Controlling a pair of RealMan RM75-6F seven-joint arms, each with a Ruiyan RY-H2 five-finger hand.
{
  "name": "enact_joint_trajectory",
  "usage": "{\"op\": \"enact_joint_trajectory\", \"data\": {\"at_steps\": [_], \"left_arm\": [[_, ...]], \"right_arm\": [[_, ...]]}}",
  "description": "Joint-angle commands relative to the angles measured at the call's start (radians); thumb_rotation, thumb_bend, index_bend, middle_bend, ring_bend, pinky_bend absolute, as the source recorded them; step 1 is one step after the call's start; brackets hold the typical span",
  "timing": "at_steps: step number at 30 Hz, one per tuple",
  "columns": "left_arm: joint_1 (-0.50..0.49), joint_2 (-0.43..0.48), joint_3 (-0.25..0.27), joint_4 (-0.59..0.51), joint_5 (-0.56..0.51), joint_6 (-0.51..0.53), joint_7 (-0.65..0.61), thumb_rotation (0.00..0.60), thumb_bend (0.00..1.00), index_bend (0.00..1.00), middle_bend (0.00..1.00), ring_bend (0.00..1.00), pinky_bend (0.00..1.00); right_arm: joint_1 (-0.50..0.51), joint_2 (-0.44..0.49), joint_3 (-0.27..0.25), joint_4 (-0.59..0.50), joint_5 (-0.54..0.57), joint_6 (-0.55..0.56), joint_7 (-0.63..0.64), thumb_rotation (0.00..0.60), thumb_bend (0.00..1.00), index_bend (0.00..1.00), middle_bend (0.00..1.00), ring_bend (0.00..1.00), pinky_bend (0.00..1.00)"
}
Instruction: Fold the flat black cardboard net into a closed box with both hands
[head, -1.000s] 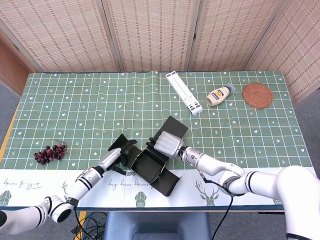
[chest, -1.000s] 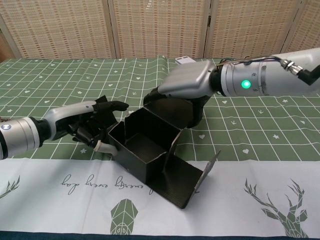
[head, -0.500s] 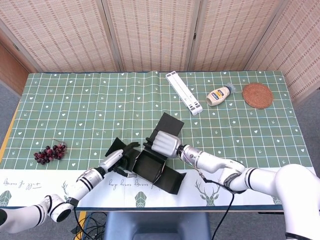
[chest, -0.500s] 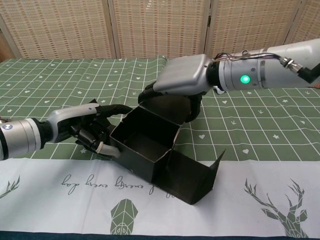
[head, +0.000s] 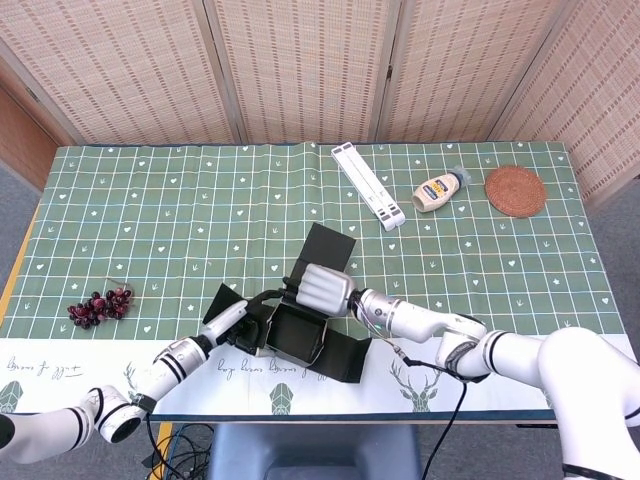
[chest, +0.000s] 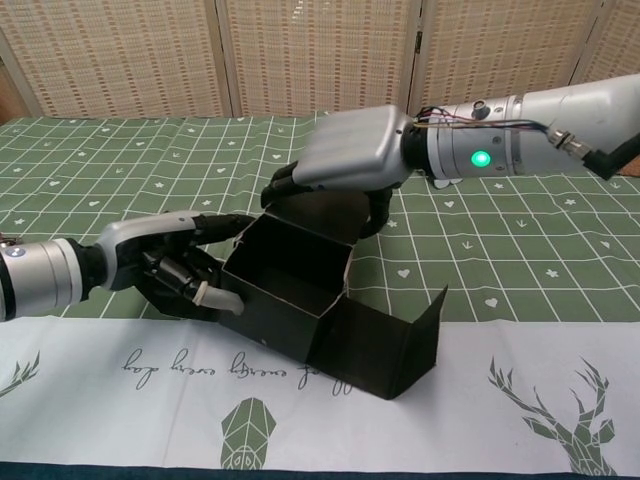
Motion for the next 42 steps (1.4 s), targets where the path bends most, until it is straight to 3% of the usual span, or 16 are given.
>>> {"op": "enact_joint_trajectory", "data": {"at_steps": [1,12,15,17,21,24,33,42], "left_arm": [[-0.008,0.003,0.009,0.001,0.013,-0.002,-0.034,0.6,0.12,0.11,0.09,0.65,0.94],[-0.022,-0.003,0.042,0.028,0.049,0.012,-0.173,0.6,0.12,0.18,0.18,0.66,0.94],[-0.022,-0.011,0.045,0.037,0.049,0.019,-0.193,0.6,0.12,0.22,0.22,0.66,0.94],[-0.023,-0.014,0.047,0.042,0.048,0.021,-0.202,0.6,0.12,0.23,0.24,0.65,0.94],[-0.025,-0.018,0.051,0.05,0.046,0.02,-0.203,0.6,0.12,0.24,0.25,0.65,0.94],[-0.024,-0.019,0.052,0.048,0.042,0.022,-0.205,0.6,0.12,0.25,0.25,0.65,0.94],[-0.031,-0.007,0.058,0.033,0.036,0.01,-0.2,0.6,0.12,0.23,0.25,0.65,0.94],[-0.023,0.021,0.048,0.012,0.023,0.033,-0.209,0.6,0.12,0.23,0.25,0.65,0.94]], "right_arm": [[0.004,-0.008,-0.001,0.011,-0.011,0.01,0.005,0.6,0.3,0.46,0.47,0.87,0.97],[0.001,-0.041,0.004,0.058,-0.024,0.037,-0.033,0.6,0.3,0.46,0.47,0.87,0.97],[-0.001,-0.048,0.008,0.061,-0.012,0.029,-0.049,0.6,0.3,0.46,0.43,0.87,0.97],[-0.005,-0.052,0.015,0.057,0.003,0.021,-0.067,0.6,0.3,0.4,0.37,0.86,0.97],[-0.011,-0.052,0.026,0.04,0.026,0.013,-0.096,0.6,0.3,0.11,0.23,0.83,0.98],[-0.017,-0.046,0.033,0.021,0.052,-0.004,-0.111,0.6,0.3,0.01,0.14,0.8,0.98],[-0.035,-0.034,0.05,-0.025,0.101,-0.011,-0.123,0.6,0.24,0.0,0.0,0.75,0.99],[-0.071,0.0,0.054,-0.061,0.105,0.048,-0.036,0.6,0.21,0.0,0.0,0.74,0.99]]}}
